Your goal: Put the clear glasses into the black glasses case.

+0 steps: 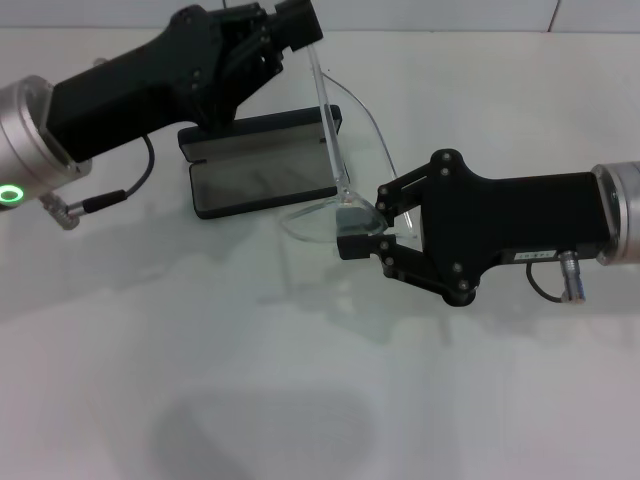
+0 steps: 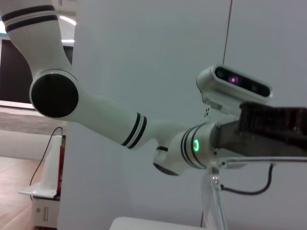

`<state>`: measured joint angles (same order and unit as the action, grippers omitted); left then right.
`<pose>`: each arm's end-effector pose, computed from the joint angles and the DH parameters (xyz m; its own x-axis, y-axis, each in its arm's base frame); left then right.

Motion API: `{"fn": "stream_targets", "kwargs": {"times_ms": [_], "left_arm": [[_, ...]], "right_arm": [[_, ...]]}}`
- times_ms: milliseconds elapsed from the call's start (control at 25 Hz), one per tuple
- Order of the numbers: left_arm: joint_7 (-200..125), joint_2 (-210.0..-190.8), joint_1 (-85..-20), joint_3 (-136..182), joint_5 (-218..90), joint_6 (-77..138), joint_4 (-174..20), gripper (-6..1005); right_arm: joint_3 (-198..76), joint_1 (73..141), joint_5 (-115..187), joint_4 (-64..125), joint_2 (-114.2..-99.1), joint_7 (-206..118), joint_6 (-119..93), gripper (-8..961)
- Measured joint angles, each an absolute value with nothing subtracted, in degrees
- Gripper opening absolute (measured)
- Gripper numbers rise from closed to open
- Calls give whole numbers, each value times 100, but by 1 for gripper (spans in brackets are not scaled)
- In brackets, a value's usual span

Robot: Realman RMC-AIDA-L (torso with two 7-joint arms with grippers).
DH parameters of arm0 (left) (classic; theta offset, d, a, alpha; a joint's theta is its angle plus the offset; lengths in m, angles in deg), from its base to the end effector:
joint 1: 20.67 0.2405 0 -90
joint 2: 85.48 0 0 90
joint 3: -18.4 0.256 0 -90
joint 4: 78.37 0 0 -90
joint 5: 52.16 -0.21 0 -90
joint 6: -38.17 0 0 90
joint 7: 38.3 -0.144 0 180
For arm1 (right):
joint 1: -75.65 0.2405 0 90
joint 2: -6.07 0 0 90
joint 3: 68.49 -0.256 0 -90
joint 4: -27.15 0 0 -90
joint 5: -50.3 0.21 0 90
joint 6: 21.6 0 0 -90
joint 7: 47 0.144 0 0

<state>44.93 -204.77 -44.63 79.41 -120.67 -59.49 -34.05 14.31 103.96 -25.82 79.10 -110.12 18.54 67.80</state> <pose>-0.1820 0.3147 0.0372 0.4352 0.1566 0.8866 0.3151 -0.9490 0.0129 0.1423 0.3082 -0.0213 0.7492 0.1870 -0.6354 0.1634 -0.9819 -0.0963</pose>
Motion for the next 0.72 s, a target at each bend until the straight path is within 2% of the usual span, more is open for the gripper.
{"fn": "stream_targets", "kwargs": {"times_ms": [720], "left_arm": [[5180,-20469,-4606,8358,-12466,-6015,-3724,52]], "right_arm": [[1501,10460,-2214,7909,-11003,1603,6785,118]]}}
